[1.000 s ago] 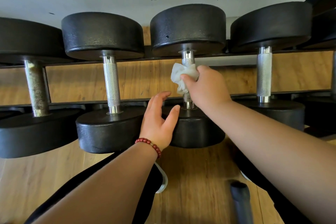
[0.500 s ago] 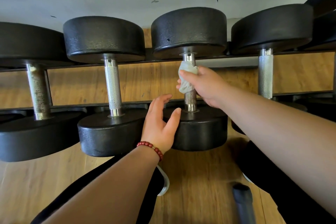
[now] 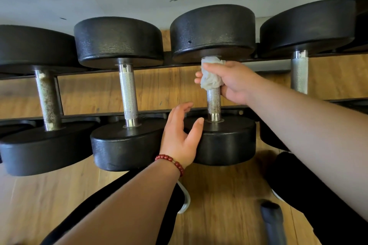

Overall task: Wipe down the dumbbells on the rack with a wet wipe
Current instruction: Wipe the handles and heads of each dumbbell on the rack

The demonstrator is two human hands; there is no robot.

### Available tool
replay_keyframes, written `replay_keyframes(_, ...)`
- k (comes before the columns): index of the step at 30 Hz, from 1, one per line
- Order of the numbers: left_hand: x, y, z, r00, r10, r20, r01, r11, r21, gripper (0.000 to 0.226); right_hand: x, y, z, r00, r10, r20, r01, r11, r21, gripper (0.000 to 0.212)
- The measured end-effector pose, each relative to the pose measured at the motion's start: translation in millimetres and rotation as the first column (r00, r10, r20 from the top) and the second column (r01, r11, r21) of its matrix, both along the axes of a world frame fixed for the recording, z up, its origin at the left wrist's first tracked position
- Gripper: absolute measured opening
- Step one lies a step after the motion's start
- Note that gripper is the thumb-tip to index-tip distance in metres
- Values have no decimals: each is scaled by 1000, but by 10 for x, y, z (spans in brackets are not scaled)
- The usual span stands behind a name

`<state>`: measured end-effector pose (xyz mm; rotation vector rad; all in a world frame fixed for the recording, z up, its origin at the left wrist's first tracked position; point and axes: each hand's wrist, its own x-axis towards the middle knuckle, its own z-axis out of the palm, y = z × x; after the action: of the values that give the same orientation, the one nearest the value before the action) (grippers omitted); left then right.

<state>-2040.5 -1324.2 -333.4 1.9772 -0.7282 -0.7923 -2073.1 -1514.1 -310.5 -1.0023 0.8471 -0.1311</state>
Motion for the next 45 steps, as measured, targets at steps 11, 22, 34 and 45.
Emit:
replay_keyframes(11,-5,6,4,1000,-1,2,1,1000,-6,51,-28,-100,102,992,111,-66,-105,990,91,15)
replay_keyframes(22,0,-2,0,1000,5,5,-5,1000,-15,53,-148,-78,70,947,281,-158,-256,953,161,38)
replay_keyframes(34,-2,0,-3,1000,-4,-2,4,1000,-11,54,-334,41,43,703,529,-475,-607,794,-15,47)
replay_keyframes(45,7,5,-14,1000,-5,-7,5,1000,-19,51,-407,150,68,497,536,-682,-822,543,-172,49)
